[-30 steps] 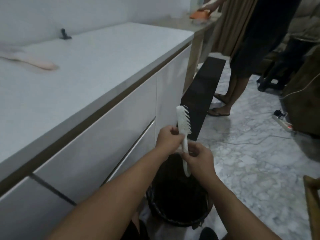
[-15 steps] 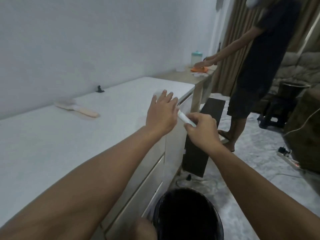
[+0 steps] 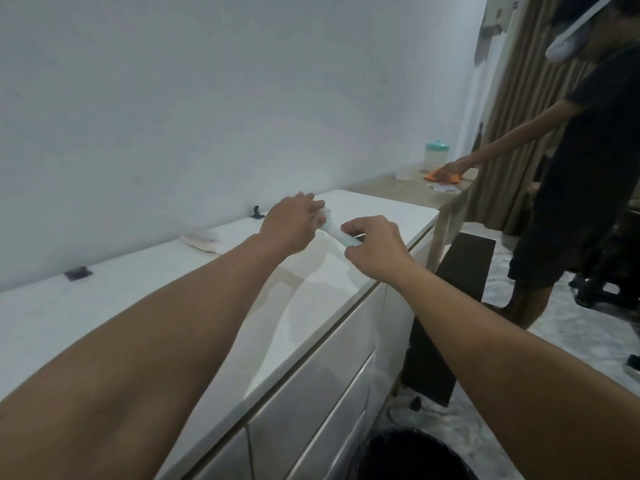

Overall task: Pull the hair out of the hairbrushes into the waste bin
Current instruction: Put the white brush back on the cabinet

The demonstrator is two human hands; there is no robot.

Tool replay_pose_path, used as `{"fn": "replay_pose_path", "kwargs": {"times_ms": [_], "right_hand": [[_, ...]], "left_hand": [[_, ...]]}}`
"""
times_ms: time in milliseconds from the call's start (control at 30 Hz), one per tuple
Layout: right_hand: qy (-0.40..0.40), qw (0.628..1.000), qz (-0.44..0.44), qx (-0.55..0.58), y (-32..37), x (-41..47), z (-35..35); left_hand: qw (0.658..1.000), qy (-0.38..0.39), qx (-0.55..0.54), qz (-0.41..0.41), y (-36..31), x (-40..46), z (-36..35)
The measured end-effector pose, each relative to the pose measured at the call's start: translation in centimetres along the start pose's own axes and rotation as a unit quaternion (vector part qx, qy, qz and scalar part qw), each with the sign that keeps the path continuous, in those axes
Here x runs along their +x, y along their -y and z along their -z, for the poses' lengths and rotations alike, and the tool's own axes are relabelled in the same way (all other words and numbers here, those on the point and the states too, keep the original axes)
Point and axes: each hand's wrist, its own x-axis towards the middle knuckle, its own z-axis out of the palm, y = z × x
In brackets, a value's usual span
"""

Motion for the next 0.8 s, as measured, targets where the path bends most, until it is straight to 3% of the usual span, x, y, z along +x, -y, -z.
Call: {"fn": "replay_pose_path", "kwargs": {"times_ms": [167,267,400,800], "right_hand": [[0.02,0.999,0.03,-0.024,1.2,3.4,-3.7],[0.034,0.997,0.047,-0.046,1.6,5.5,-6.2],[0.058,0.995,0.066,-0.049,1.8,7.8,-9.1],[0.097,0.992,0.073,-0.013,3.5,11.5,-15.6]], "left_hand": [[0.998,0.026,0.008,0.063,4.5,0.9,0.6],[0.991,0.081,-0.03,0.105,6.7,1.1,1.0],[0.976,0.101,-0.101,0.167,9.9,1.8,1.5],[0.949,0.144,-0.136,0.245,18.1,2.7,0.6]]}}
